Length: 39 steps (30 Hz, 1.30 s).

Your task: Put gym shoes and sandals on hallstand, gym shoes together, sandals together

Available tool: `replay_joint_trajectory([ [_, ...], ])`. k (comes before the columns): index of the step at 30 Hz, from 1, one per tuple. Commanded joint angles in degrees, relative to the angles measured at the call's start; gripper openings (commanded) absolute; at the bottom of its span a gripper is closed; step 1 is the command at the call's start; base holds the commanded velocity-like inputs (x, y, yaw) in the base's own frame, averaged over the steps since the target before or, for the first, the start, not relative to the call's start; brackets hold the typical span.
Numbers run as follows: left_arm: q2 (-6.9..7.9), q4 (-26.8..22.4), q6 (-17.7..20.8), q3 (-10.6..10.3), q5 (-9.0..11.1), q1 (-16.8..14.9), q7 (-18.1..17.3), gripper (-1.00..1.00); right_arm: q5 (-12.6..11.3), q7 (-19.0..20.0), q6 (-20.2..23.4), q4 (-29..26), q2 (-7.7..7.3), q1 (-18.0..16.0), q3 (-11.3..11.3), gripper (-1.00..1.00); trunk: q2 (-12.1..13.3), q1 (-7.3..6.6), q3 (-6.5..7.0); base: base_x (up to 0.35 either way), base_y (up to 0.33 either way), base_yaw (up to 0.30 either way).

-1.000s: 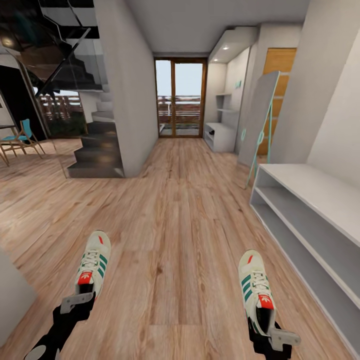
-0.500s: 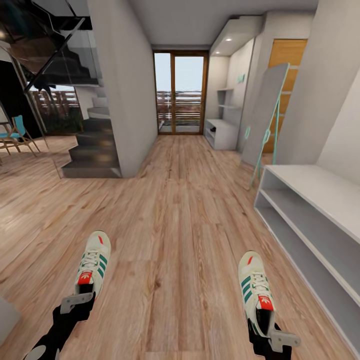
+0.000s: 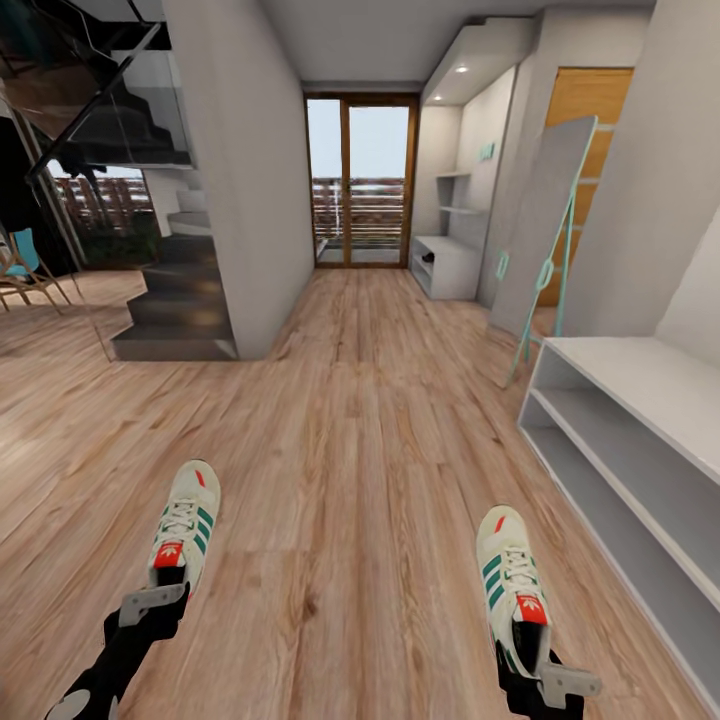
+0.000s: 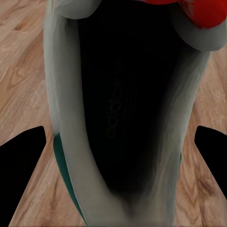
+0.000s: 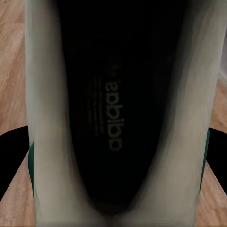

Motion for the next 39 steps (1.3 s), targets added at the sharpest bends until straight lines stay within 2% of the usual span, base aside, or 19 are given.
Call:
replay_joint_trajectory([
  [1,-0.07,0.0,-0.4,0.3,-0.6,-0.1,-0.4,-1.0,0.6,0.1,-0.2,0.0,0.07,0.0,-0.3,-1.0,0.0,0.02,-0.05,0.339,0.0,0.0],
  [39,-0.07,0.6,-0.4,0.2,-0.7,-0.1,-0.3,-1.0,0.7,0.3,-0.2,0.2,0.1,0.0,-0.3,-1.0,0.0,0.02,-0.05,0.339,0.0,0.0],
])
